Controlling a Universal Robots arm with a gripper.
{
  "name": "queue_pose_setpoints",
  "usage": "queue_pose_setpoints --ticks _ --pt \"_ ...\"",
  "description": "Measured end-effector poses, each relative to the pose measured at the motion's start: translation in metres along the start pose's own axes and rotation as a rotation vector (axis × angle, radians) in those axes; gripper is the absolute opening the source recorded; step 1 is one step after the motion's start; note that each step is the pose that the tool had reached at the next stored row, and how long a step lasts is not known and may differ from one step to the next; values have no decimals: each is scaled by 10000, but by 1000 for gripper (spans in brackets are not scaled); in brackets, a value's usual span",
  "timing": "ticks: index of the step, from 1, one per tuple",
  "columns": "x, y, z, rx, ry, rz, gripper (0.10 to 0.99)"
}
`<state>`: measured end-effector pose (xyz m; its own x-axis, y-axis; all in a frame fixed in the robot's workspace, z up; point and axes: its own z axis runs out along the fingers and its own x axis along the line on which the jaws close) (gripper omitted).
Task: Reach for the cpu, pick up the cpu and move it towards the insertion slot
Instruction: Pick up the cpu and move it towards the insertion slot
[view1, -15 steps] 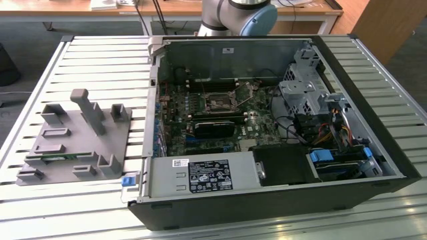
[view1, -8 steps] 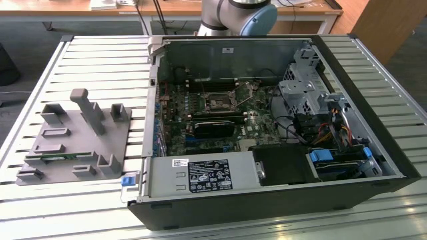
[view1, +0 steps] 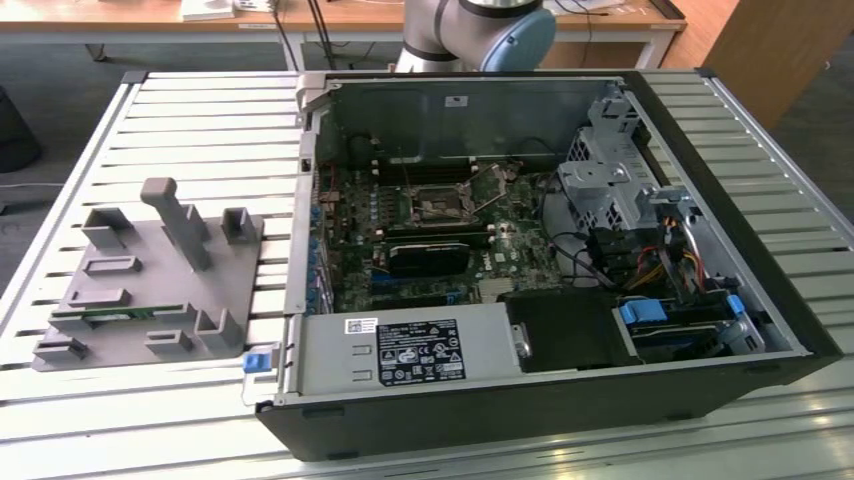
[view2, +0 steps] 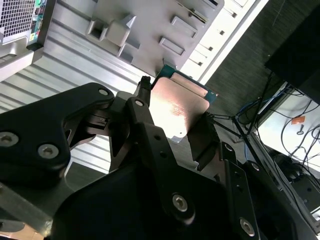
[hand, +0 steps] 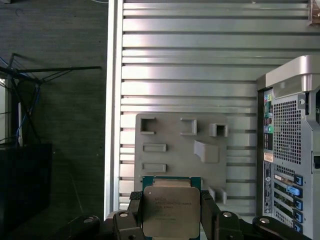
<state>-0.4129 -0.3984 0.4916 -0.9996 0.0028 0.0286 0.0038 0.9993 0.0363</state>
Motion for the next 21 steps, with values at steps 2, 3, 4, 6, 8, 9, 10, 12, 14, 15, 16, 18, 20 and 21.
queue_pose_setpoints --ticks 2,3,4,6,8,9,10,12,14,15,16,18,20,21 --pt "-21 0 0 -1 -1 0 545" --pt "-30 0 -1 -1 0 0 545" --pt "-41 0 -1 -1 0 0 545" --pt "-61 0 -1 -1 -1 0 545" --pt "-81 0 -2 -1 -1 0 545" --pt "-90 0 -2 -1 -1 0 545" --pt "-99 0 -3 0 0 0 545" --pt "-119 0 -3 -1 -1 0 545" --pt "-140 1 -4 -1 0 0 545" --pt "-150 0 -4 -1 0 0 545" --pt "-160 1 -4 -1 0 0 545" --pt "-182 1 -5 -1 0 0 545" --pt "-202 1 -5 -1 0 0 545" --pt "-212 1 -6 -1 0 0 545"
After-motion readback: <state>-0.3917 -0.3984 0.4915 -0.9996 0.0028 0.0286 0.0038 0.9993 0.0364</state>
